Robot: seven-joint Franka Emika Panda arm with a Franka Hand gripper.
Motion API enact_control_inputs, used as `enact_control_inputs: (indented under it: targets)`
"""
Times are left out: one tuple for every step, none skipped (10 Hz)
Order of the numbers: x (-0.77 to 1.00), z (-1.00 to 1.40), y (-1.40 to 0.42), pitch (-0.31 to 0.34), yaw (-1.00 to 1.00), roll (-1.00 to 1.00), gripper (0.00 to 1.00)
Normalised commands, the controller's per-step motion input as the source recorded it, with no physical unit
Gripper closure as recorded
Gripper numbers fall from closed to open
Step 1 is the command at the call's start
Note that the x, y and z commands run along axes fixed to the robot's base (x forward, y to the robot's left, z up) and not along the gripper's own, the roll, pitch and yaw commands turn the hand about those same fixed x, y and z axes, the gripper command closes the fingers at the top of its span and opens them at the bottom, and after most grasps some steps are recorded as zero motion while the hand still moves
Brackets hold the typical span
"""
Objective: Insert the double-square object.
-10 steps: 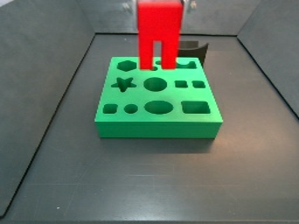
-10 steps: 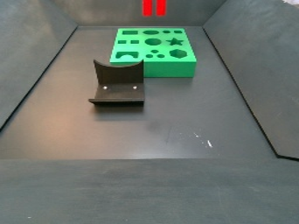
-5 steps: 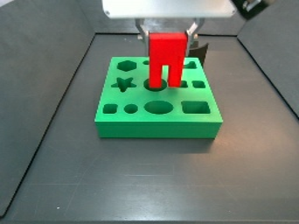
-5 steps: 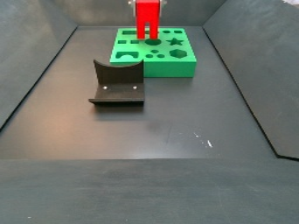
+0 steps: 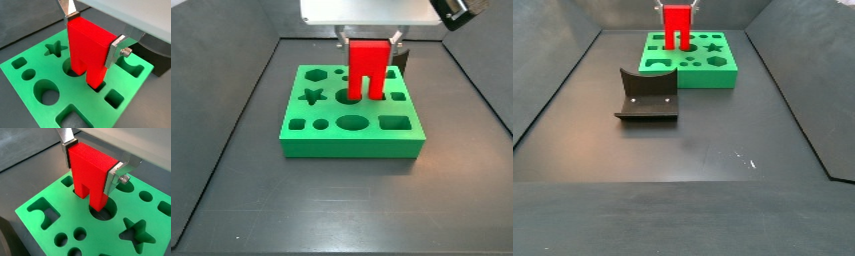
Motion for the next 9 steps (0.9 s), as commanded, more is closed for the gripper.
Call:
enact_control_inputs:
  targets:
    - [0.6, -0.22, 0.0, 0.0, -0.18, 0.0, 1.0]
    - [0.64, -0.25, 0.0, 0.0, -0.13, 0.02, 1.0]
    - [0.63, -0.17, 0.0, 0.0, -0.1, 0.03, 1.0]
    - [0.46, 0.0, -0.03, 0.019, -0.09, 0.0, 1.0]
    - [0.0, 0.0, 0.0, 0.0, -0.01, 0.04, 1.0]
    - [0.0, 0.0, 0.11, 0.0, 0.0, -0.03, 1.0]
    - [0.14, 0.31, 0.0, 0.084, -0.01, -0.01, 1.0]
    - [0.25, 0.59, 0.0, 0.143, 0.0, 0.0, 1.0]
    - [0.36, 0.0, 0.0, 0.0, 0.0, 0.0, 1.0]
